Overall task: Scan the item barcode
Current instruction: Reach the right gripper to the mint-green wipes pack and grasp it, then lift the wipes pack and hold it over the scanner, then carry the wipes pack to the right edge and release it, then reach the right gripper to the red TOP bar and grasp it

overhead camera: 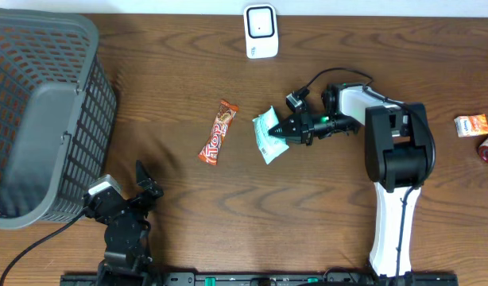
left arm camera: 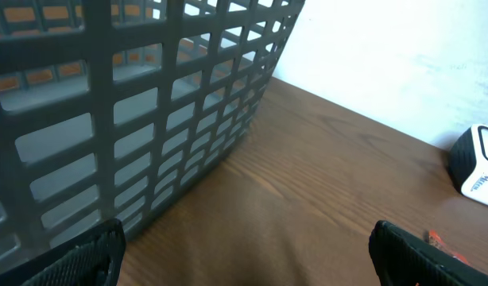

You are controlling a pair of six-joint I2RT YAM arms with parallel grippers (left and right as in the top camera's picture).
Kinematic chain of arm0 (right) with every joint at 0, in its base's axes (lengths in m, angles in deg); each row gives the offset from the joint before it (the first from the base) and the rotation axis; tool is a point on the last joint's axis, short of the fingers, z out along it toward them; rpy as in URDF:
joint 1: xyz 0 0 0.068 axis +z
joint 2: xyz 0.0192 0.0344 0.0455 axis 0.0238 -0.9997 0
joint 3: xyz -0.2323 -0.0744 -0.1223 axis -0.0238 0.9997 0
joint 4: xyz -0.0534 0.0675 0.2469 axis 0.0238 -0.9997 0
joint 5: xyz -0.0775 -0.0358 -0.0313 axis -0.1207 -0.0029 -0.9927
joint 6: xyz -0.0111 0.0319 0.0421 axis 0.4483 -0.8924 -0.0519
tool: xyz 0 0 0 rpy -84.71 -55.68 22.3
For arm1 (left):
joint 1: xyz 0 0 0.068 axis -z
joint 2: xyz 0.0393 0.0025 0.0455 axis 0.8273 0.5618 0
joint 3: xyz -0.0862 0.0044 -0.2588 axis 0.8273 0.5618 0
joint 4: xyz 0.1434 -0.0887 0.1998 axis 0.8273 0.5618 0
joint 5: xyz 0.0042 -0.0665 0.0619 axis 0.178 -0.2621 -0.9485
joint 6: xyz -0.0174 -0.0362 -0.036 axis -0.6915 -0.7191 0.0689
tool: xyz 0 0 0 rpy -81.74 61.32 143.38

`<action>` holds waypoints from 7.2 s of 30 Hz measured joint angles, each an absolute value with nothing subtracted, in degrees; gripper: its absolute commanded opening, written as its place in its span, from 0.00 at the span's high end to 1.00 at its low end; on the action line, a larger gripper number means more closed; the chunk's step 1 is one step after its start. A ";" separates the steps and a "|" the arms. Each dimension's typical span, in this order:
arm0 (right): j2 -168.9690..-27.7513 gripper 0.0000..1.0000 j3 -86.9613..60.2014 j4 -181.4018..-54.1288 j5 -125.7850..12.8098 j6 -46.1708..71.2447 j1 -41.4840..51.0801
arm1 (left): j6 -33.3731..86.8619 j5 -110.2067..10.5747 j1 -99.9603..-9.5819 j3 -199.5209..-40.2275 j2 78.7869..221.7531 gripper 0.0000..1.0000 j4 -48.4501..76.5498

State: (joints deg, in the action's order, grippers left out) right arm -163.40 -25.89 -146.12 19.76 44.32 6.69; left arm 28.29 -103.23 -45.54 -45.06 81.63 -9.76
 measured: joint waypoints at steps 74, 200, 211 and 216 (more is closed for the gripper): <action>-165.17 0.99 -44.80 -66.59 -75.91 44.08 24.63 | 28.29 -103.21 -45.54 -45.06 81.63 0.02 -9.76; -149.28 0.01 -48.17 -159.68 -86.42 14.72 -19.36 | 28.26 -103.19 -45.54 -45.06 81.63 0.02 -9.76; -141.47 0.01 -53.35 -156.18 -50.44 13.80 2.78 | 28.29 -103.21 -45.54 -45.06 81.63 0.02 -9.74; -142.50 0.01 -51.55 -152.94 -42.55 12.47 13.38 | 28.29 -103.21 -45.54 -45.06 81.63 0.02 -9.76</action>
